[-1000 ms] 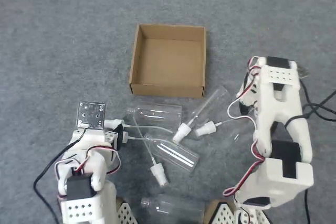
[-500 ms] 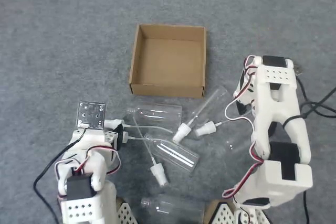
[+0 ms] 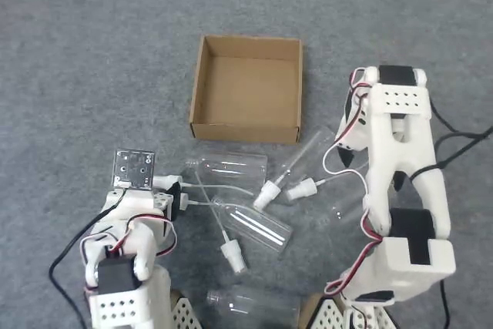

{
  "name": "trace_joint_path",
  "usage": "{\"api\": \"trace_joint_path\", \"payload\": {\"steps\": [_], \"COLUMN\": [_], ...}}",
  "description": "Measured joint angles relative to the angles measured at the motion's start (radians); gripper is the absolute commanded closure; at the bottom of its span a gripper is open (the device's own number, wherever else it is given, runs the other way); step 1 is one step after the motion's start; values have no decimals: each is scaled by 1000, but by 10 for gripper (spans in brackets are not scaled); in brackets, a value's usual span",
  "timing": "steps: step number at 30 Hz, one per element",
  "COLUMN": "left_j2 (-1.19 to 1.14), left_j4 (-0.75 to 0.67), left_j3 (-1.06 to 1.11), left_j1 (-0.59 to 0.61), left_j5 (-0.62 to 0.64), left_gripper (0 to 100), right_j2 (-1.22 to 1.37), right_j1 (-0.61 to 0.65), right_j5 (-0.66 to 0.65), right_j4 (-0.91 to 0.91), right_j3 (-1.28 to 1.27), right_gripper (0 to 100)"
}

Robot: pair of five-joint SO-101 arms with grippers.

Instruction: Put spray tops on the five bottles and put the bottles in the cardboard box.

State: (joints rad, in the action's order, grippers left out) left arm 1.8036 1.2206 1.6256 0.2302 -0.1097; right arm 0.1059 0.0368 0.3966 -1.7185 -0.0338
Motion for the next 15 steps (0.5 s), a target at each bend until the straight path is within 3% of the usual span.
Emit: {"api": "trace_joint_path", "payload": {"steps": [6, 15], "left_j2": [0, 0], "left_j4": [0, 0], "left_j3": [0, 0], "left_j1": [0, 0], "left_j5": [0, 0], "left_gripper": [775, 775], "right_j2": [0, -72], "right_j1": [40, 80], "right_j5": [-178, -325], "right_j4": [-28, -28], "right_j3": [0, 0], "right_gripper": [690, 861]}}
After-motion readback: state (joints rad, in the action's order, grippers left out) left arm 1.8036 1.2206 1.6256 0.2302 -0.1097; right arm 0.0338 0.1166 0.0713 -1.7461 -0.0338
